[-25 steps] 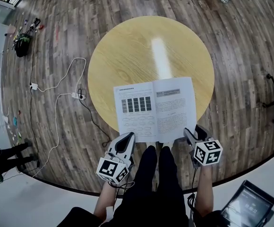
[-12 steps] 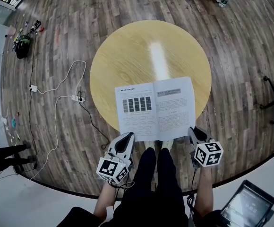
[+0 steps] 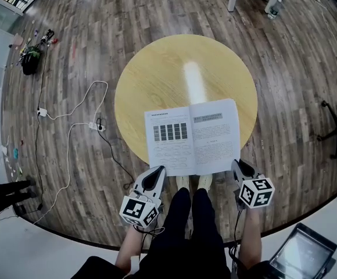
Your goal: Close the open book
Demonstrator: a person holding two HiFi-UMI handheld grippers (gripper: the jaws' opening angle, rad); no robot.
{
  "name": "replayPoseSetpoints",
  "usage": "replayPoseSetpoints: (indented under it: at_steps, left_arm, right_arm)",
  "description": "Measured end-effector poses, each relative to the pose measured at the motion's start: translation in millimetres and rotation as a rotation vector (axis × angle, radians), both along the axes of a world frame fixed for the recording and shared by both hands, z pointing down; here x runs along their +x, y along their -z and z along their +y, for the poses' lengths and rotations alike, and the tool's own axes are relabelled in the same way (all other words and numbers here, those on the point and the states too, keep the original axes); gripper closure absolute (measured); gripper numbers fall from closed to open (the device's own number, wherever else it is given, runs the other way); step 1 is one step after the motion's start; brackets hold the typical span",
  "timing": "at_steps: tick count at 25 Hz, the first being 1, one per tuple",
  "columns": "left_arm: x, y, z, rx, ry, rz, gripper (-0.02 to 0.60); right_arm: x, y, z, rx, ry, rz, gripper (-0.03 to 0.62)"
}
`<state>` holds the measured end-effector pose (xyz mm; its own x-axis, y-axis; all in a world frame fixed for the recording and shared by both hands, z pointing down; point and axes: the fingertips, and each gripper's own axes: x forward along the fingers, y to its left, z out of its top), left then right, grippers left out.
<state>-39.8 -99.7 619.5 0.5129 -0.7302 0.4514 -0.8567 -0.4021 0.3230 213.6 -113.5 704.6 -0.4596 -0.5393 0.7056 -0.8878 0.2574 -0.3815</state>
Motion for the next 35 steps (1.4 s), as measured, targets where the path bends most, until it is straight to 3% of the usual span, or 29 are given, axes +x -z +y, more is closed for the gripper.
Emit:
replayPoseSetpoints:
  at_steps: [7,19,35]
  left_arm:
    - [-11.9,3.9,8.1,0.012,0.028,-0.011,0.583]
    - [-36.9,48.4,15.9,0.099,0.073,-0.016,0.583]
    - [-91.7,89.5,38.8,0.186,0.182,-0.018,0.583]
  right_arm:
    - [-2.3,14.1,-2.3,0.036,0.006,-0.003,0.553]
    - [-22.6,62.1,0.8,0.106,0.039,-0.014,0.556]
    - [-90.1,117.2,5.2,0.187,0.171,-0.037,0.556]
